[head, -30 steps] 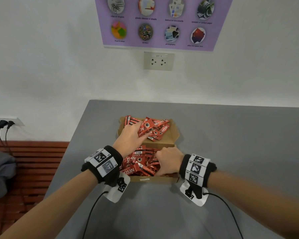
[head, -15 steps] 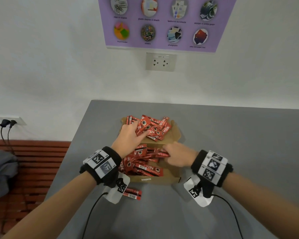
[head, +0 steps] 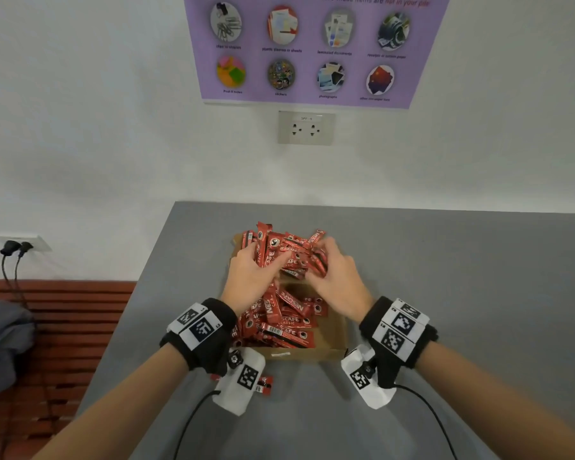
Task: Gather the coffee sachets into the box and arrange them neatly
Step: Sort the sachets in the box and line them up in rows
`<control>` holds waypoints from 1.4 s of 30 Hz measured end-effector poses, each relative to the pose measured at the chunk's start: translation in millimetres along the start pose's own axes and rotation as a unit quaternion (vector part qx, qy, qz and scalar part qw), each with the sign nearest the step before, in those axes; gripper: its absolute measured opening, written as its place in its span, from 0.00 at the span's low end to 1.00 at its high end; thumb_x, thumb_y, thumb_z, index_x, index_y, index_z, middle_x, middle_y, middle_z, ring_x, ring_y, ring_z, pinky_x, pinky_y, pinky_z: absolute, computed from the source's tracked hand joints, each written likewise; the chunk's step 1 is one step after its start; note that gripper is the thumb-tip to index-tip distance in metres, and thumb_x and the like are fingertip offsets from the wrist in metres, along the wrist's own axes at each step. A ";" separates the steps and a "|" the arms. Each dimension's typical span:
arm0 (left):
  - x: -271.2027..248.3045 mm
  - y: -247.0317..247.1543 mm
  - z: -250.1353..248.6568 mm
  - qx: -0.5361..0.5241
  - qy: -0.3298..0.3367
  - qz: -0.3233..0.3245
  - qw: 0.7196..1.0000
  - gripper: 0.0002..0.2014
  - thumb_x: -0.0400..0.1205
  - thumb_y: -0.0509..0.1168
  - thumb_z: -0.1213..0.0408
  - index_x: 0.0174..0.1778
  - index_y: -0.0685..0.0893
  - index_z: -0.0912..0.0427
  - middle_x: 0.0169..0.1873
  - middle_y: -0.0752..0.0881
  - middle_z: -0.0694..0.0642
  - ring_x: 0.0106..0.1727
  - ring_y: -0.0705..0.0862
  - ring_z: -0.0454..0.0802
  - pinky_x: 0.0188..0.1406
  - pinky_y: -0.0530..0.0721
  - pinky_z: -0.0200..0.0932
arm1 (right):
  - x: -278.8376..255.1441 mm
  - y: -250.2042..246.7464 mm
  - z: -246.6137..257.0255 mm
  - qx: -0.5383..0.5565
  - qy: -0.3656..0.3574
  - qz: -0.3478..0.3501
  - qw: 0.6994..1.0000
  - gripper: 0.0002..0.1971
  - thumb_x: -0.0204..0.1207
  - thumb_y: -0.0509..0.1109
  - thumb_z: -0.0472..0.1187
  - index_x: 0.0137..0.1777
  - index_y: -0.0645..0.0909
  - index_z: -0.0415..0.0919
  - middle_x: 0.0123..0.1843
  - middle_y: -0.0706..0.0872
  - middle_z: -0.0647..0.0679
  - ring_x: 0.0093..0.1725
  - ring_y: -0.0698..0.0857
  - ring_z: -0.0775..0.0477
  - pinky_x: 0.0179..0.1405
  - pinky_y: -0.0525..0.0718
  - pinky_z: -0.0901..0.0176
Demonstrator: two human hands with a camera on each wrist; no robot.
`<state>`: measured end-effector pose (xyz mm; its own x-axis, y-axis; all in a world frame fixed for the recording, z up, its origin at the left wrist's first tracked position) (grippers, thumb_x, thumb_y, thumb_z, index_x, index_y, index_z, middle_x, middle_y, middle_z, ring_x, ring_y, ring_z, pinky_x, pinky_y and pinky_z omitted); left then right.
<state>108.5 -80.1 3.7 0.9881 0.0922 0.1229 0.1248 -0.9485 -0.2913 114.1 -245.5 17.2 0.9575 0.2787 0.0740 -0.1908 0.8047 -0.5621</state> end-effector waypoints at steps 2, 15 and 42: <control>-4.7 5.4 -2.7 -0.035 -0.011 0.037 0.999 0.09 0.75 0.71 0.56 0.46 0.83 0.55 0.36 0.89 0.52 0.36 0.88 0.44 0.43 0.86 0.39 | 0.0 7.9 2.2 0.018 0.007 0.030 0.999 0.34 0.72 0.69 0.26 0.73 0.56 0.39 0.45 0.82 0.52 0.37 0.84 0.59 0.34 0.83 0.71; -13.6 18.4 -9.9 -0.178 -0.079 0.027 0.980 0.16 0.77 0.69 0.55 0.57 0.84 0.59 0.49 0.90 0.53 0.53 0.88 0.47 0.63 0.82 0.51 | 15.6 22.9 12.7 0.034 -0.011 0.121 0.992 0.66 0.63 0.73 0.18 0.75 0.18 0.49 0.26 0.75 0.48 0.22 0.77 0.54 0.21 0.75 0.66; 14.8 -19.3 -9.5 -0.128 -0.103 0.005 0.986 0.03 0.81 0.64 0.66 0.42 0.79 0.59 0.50 0.86 0.70 0.51 0.86 0.65 0.57 0.84 0.60 | -73.9 93.8 -5.5 -0.391 -0.205 0.385 0.810 0.23 0.82 0.61 0.46 0.68 0.70 0.28 0.61 0.78 0.33 0.54 0.82 0.32 0.54 0.81 0.41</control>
<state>119.9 -63.3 20.1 0.9898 0.1165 -0.0815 0.1136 -0.9927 -0.0392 26.7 -193.5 -45.6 0.4369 0.8205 -0.3687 -0.3480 -0.2237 -0.9104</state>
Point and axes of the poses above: each hand's wrist, its own x-axis towards the middle knuckle, its own y-axis out of the palm, z = x × y, the point moved 1 cm from there along x, towards the middle knuckle
